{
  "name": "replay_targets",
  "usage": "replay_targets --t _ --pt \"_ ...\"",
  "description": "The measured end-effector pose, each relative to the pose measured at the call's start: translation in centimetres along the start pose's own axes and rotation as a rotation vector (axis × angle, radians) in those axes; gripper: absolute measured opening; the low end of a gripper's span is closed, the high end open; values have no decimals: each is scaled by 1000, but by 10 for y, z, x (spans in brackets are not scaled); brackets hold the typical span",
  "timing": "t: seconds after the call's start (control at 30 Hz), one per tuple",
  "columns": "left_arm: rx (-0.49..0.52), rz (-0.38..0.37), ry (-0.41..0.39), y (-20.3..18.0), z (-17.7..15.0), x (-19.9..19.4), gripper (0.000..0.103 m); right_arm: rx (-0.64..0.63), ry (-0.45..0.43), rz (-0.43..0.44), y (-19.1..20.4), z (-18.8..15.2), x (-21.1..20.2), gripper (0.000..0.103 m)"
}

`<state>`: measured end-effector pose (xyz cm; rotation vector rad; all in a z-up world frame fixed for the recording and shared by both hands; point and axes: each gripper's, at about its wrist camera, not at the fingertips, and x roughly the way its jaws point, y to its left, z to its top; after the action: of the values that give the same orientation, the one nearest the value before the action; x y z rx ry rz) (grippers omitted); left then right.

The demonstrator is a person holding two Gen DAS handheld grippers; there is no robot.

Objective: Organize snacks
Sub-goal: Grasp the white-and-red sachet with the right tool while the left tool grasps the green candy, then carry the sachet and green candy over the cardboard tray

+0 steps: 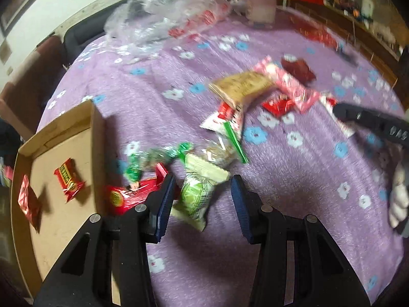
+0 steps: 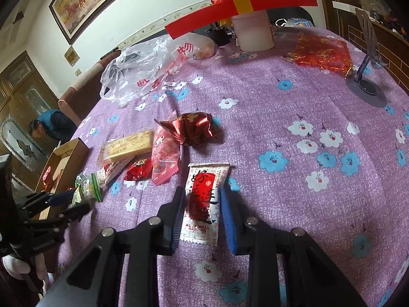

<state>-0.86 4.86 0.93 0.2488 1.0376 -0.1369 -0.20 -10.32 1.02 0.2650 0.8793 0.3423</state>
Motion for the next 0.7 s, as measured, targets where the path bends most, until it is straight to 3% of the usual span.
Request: replay_targets --t 0.07,0.1,0.2,0.3,0.7 --pt "1 11 -12 -5 0 1 44 -1 0 0 0 0 0 31" --pt "-10 7 -13 -5 1 2 38 -2 0 -1 0 0 0 31" --pt "-60 -56 -24 -2 -3 2 30 -7 -1 0 1 -1 -1 31" --pt "-94 -87 -38 1 -7 -5 29 -15 -2 4 3 -1 -1 21" --pt "-364 -312 -237 62 -46 -88 29 -26 -77 6 7 -4 -15 14"
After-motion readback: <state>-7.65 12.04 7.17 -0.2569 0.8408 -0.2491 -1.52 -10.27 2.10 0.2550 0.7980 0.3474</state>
